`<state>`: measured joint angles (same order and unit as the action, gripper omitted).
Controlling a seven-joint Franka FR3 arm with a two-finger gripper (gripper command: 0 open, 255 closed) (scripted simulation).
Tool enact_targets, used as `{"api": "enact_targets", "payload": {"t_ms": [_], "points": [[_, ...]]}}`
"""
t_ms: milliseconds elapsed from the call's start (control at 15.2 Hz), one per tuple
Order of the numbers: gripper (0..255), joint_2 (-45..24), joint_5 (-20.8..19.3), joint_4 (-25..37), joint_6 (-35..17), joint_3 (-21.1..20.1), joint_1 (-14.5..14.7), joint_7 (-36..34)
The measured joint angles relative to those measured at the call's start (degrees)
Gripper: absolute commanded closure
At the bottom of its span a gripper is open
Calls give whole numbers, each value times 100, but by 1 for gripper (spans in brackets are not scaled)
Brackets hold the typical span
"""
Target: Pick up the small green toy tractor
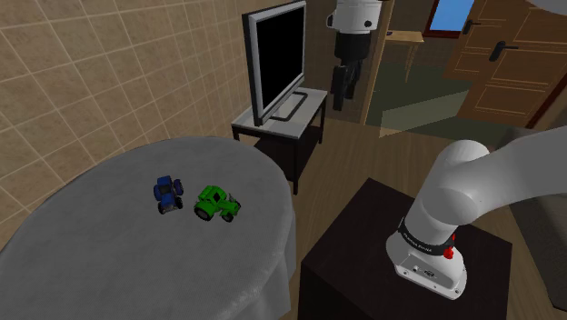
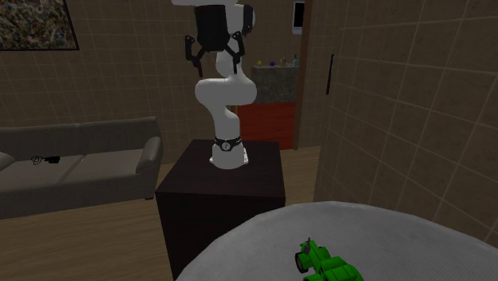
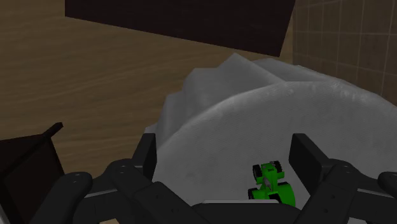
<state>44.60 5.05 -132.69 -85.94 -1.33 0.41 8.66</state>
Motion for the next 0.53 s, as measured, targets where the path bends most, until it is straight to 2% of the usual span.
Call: {"api": "enact_targets", "payload": {"t_ms": [132,528], "points": [[0,-51,18,-30,-77,-34,10,-24],[0,-807,199,-207,-987,-423,127,-295]]}}
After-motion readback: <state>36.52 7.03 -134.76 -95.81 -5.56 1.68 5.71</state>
